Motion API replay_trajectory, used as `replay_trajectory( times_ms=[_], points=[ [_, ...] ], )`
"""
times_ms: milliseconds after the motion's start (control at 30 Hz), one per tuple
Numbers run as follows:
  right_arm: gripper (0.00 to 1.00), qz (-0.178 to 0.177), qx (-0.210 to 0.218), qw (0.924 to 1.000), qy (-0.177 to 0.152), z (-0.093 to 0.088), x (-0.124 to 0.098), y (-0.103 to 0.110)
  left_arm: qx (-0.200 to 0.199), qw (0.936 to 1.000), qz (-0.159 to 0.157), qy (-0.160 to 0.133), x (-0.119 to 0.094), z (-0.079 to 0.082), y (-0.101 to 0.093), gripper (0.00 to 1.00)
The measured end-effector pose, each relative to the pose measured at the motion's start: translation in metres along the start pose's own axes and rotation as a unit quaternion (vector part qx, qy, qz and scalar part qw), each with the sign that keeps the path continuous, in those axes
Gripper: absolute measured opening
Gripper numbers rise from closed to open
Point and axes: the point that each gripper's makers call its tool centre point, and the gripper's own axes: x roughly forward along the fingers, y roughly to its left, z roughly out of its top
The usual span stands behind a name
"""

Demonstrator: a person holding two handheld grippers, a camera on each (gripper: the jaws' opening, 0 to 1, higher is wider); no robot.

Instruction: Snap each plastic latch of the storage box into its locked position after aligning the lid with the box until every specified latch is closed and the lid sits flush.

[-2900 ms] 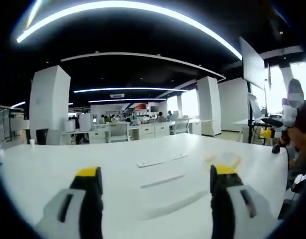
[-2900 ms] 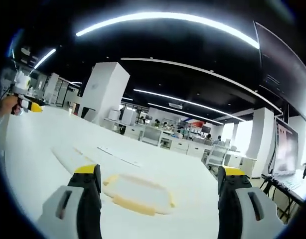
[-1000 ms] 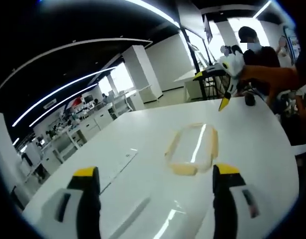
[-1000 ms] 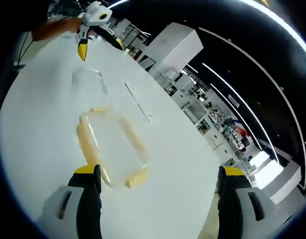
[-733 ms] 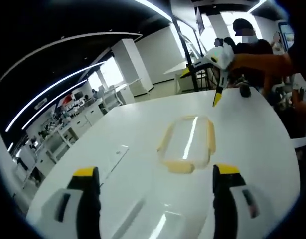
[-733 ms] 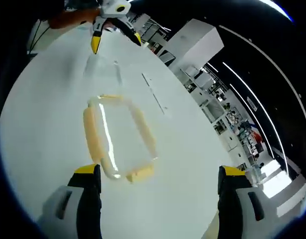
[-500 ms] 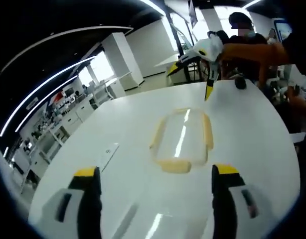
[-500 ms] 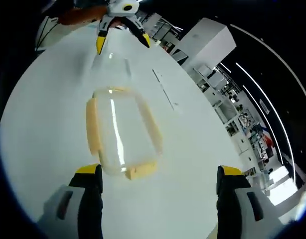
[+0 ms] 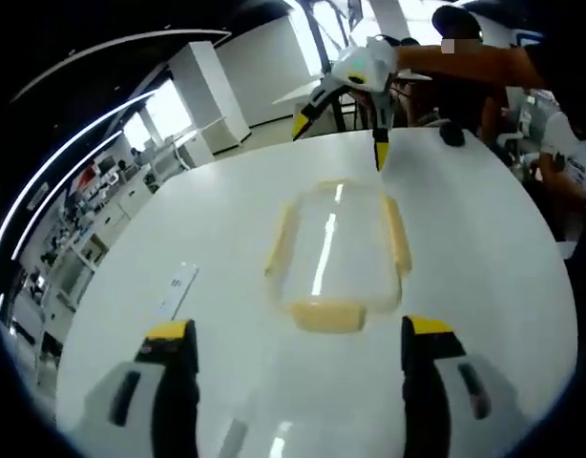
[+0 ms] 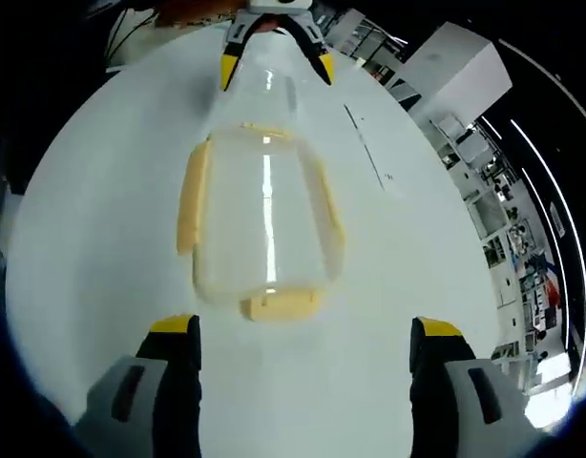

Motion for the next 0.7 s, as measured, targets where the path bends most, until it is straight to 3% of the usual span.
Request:
replay_trajectory(
  times_ms=[300,700],
  points=[
    [0.85,0.053,-0.011,0.9985,0.012,-0.002,0.01,-0.003,0.002,0.9994,-0.026,0.024,0.016,-0.007,-0.005,0.8],
    [0.71,0.111,-0.017,0.9934,0.021,-0.003,0.023,0.007,-0.008,0.9975,-0.061,0.035,0.029,-0.012,-0.015,0.68]
  ],
)
